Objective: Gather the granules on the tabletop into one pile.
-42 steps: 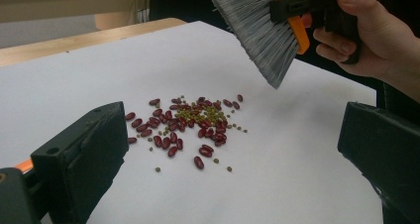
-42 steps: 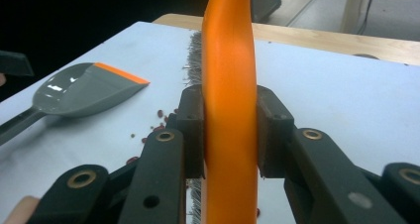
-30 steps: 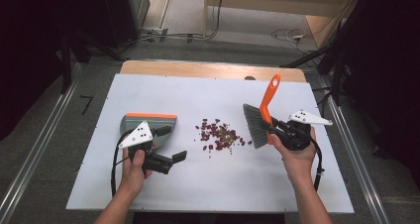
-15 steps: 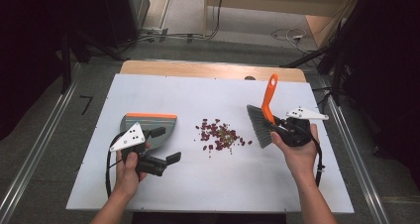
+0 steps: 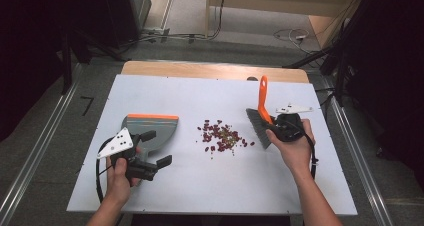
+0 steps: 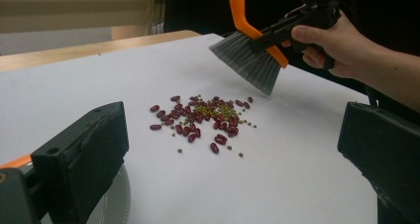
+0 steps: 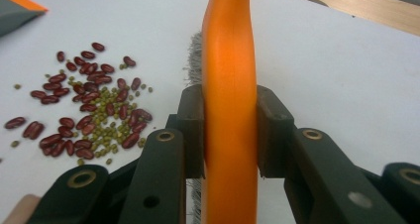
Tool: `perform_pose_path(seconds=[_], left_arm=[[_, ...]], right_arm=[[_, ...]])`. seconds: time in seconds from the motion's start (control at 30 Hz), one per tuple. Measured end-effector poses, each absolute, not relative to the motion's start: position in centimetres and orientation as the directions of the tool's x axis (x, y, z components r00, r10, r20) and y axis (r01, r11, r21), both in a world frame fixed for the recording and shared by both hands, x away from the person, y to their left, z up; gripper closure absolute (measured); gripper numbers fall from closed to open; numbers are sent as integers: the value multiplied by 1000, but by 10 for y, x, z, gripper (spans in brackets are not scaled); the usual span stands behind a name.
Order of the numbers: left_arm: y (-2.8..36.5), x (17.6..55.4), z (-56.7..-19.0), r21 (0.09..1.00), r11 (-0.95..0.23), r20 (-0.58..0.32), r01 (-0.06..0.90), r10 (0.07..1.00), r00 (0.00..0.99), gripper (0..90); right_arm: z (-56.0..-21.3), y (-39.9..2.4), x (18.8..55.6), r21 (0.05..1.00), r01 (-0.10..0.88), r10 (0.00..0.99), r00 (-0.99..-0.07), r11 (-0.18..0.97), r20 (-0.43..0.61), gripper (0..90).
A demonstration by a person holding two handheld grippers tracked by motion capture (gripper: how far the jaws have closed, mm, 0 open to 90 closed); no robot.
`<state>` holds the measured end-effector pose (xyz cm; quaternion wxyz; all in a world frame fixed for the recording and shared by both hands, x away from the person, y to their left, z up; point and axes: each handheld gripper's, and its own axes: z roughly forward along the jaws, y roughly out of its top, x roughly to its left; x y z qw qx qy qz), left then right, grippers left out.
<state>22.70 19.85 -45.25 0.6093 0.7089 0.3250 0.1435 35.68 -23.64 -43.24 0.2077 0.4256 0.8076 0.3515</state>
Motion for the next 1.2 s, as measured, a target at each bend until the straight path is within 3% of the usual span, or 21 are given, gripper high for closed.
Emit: perform_pose_path(seconds=[0.47,1.2], left_arm=[[196,229,-456,954,-70,-183,292,636,750,0],[196,229,-458,952,-73,-186,298,633,751,0]], right_arm=[[-434,-213,379,668,576,838,-529,471,-134,682],[-442,-142,381,556,576,771,-602,598,-206,690]])
